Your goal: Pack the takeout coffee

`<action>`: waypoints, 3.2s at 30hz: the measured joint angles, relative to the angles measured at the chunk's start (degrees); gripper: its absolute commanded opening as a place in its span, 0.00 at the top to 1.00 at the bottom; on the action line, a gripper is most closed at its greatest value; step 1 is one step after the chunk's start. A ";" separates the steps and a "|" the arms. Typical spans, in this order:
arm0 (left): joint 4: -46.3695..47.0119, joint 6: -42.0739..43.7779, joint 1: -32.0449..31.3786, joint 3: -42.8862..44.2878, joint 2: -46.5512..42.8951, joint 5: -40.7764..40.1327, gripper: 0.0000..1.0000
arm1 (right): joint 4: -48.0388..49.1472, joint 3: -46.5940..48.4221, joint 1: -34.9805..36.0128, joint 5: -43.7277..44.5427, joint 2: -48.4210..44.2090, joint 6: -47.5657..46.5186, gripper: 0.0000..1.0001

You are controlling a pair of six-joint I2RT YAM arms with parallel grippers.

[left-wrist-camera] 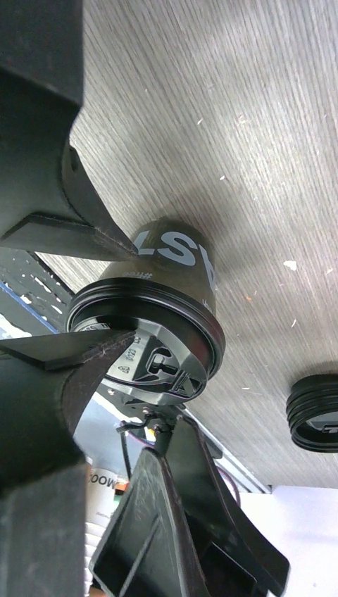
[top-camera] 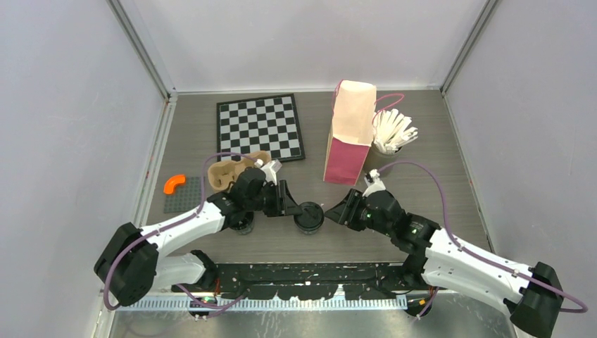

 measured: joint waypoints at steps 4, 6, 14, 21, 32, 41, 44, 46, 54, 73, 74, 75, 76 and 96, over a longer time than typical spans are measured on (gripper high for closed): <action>1.60 0.17 0.00 -0.09 1.07 2.01 0.60 | -4.83 3.98 -0.35 0.87 -0.02 -5.33 0.50; 2.43 0.22 0.00 -0.17 1.55 3.04 0.60 | -6.91 6.91 -0.37 1.05 2.38 -8.22 0.52; 3.72 0.39 -0.24 -0.17 2.62 5.05 0.63 | -7.61 13.64 -0.48 0.13 13.92 -13.97 0.70; 4.63 0.76 -0.55 -0.39 2.80 5.29 0.63 | -4.81 11.65 -0.72 -0.26 16.26 -13.75 0.75; -6.40 2.67 -0.98 5.27 0.26 3.45 0.39 | -12.22 14.58 -0.74 -0.87 13.57 -16.81 0.15; -20.83 7.50 -0.98 21.42 -9.01 -4.15 0.02 | -19.71 25.07 1.97 0.66 11.23 -26.62 0.10; -26.75 9.22 -0.98 22.93 -14.21 -7.76 0.00 | -20.72 26.91 4.07 1.97 11.78 -29.73 0.09; -31.30 10.01 -0.98 22.93 -18.67 -10.14 0.00 | -20.70 27.52 5.38 2.58 12.79 -31.50 0.09; -45.11 12.09 -0.98 22.12 -35.82 -15.34 0.00 | -20.65 29.51 11.15 7.04 20.79 -36.02 0.08; -52.48 15.23 -0.98 17.84 -43.36 -19.85 0.00 | -21.24 34.67 20.09 16.63 31.12 -41.05 0.06; -52.50 15.21 -0.98 17.81 -43.74 -19.89 0.00 | -21.22 34.97 20.09 17.00 31.12 -41.09 0.05; -52.50 15.21 -0.98 17.81 -44.17 -19.93 0.00 | -21.22 35.28 20.09 17.51 31.12 -41.18 0.04; -52.50 15.21 -0.98 17.81 -44.68 -20.00 0.00 | -21.22 35.47 20.17 17.92 31.12 -41.38 0.04; -52.52 14.95 -0.98 17.79 -46.97 -21.92 0.00 | -20.83 34.03 20.22 18.88 35.39 -41.81 0.03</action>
